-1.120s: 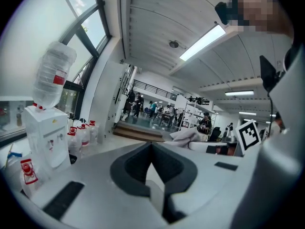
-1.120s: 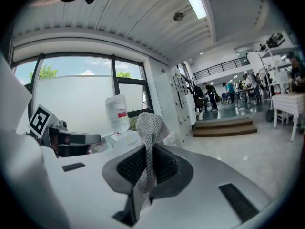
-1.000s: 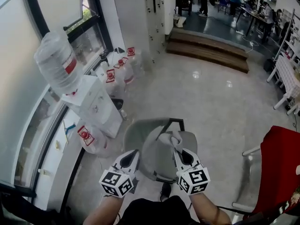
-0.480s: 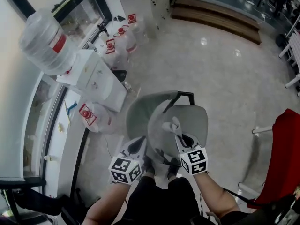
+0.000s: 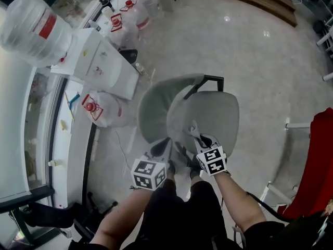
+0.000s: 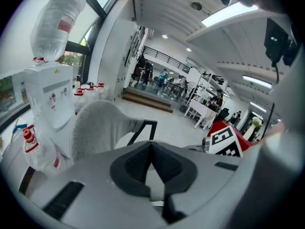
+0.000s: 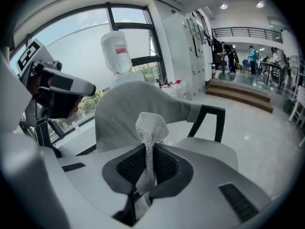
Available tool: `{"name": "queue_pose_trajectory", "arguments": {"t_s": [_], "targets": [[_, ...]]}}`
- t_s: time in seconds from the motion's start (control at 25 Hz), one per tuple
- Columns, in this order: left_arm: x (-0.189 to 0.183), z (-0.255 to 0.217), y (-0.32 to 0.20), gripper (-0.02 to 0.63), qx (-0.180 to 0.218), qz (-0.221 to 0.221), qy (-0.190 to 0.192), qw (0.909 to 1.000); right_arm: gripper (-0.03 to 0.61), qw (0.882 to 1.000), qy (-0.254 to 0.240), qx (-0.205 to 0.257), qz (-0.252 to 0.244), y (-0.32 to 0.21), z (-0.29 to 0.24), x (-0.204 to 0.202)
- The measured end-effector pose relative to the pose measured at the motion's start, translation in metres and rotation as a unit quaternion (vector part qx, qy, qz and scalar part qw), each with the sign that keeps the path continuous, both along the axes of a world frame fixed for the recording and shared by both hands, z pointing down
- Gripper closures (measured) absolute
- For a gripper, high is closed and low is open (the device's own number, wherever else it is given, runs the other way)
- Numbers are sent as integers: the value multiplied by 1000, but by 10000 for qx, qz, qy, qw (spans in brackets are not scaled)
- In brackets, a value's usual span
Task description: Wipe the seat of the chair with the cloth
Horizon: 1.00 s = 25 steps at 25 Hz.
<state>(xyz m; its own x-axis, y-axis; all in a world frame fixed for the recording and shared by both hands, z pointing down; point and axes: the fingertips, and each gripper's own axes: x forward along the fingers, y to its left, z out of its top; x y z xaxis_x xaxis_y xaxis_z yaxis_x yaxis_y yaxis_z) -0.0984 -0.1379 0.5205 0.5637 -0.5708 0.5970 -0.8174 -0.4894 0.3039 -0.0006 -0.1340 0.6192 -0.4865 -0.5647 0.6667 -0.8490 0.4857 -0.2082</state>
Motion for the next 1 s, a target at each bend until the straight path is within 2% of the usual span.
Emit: {"name": "queue_pose_trajectory", "arguments": {"t_s": [0.56, 0.76, 1.0], "targets": [[-6, 71, 10, 607, -531, -22, -246, 9983, 548, 9914, 590, -974, -647, 21, 130, -6], [-7, 91, 12, 607, -876, -306, -21, 9957, 548, 9854, 695, -1196, -992, 22, 166, -14], [-16, 105, 13, 607, -922, -343, -153, 9950, 548, 9748, 881, -1437, -1464, 30, 210, -35]]}}
